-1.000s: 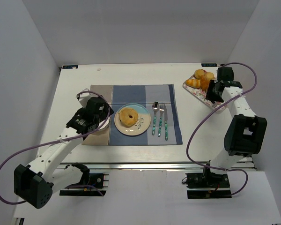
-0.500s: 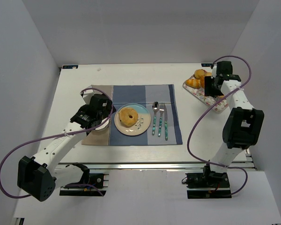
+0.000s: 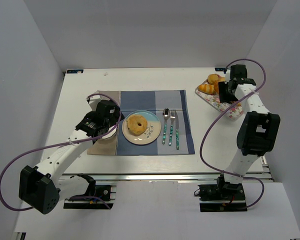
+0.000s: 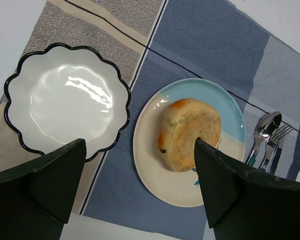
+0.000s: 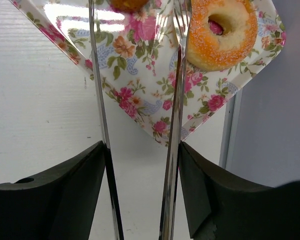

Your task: Place the bread

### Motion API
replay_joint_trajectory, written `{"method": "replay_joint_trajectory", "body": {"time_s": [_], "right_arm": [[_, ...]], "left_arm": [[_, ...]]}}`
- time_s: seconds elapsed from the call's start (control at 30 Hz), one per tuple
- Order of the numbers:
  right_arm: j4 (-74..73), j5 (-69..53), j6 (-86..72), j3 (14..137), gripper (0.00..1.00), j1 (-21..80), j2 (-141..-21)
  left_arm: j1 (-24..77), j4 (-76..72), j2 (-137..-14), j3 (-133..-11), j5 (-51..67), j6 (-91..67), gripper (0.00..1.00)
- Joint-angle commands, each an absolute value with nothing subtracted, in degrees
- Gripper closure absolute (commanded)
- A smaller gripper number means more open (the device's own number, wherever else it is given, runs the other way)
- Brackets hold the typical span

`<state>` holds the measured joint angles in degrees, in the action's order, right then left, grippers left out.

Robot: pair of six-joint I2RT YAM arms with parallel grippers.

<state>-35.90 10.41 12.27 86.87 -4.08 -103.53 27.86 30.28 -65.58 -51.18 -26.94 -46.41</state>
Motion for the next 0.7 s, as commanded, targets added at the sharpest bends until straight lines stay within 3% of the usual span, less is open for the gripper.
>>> {"method": "replay_joint_trajectory", "body": {"time_s": [0.0, 0.2, 0.43, 0.67], "right_arm": [[-33.14, 11.70, 13.01, 90.26, 0.36, -4.13, -105.02], [-32.17, 9.41, 13.54, 91.67, 0.42, -4.13, -106.79], [-29.89, 6.77, 13.62, 88.95, 0.72, -4.22, -103.54], [-32.86, 6.95, 10.55, 88.07, 0.82, -4.13, -96.43]], "left_arm": [[27.60, 29.09, -65.57, -53.26, -26.72, -45.88, 0.02], [27.60, 28.57, -66.27, -53.44, -26.19, -45.53, 0.02], [27.60, 29.53, -66.71, -54.05, -26.72, -45.35, 0.02], [27.60, 31.11, -64.43, -53.79, -26.89, -45.79, 0.02]]}}
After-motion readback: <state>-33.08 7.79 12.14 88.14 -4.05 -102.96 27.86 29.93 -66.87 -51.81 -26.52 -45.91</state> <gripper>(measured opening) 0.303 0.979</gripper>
